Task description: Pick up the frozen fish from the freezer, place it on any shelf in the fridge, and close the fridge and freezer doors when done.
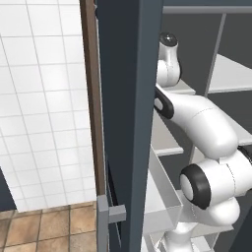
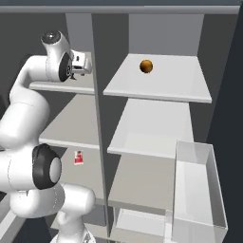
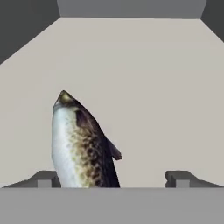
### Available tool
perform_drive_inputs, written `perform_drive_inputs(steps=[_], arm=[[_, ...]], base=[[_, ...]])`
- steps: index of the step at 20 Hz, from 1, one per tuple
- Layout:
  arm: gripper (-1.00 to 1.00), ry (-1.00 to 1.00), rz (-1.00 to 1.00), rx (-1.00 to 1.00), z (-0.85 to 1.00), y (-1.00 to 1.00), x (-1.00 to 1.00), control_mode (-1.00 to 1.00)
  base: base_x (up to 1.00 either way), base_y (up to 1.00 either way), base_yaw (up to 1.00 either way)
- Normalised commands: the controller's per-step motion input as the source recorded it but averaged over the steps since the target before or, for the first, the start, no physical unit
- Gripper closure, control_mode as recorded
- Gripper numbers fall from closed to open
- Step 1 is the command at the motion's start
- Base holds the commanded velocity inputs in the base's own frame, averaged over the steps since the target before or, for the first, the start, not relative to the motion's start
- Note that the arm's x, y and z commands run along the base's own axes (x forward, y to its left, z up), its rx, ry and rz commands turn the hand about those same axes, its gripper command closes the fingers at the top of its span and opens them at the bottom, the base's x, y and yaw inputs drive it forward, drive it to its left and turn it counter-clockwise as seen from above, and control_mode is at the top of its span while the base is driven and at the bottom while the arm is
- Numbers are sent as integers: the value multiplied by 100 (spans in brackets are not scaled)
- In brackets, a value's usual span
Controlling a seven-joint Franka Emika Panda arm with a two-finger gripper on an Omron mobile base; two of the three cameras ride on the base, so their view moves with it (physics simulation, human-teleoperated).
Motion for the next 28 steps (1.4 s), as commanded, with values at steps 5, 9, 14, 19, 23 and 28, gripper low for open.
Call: perform_drive_inputs(steps=[5, 9, 14, 19, 23, 28], arm=[[100, -1, 0, 0, -23, 0, 1, -100], [100, 0, 0, 0, 0, 0, -1, -100], [100, -11, 0, 2, 7, -5, -60, -100], [100, -23, 0, 4, 32, -19, -100, -100], [100, -19, 0, 6, 22, -33, -100, -100], [100, -3, 0, 1, 32, -32, -100, -100]], base=[[0, 0, 0], [0, 0, 0], [0, 0, 0], [0, 0, 0], [0, 0, 0], [0, 0, 0]])
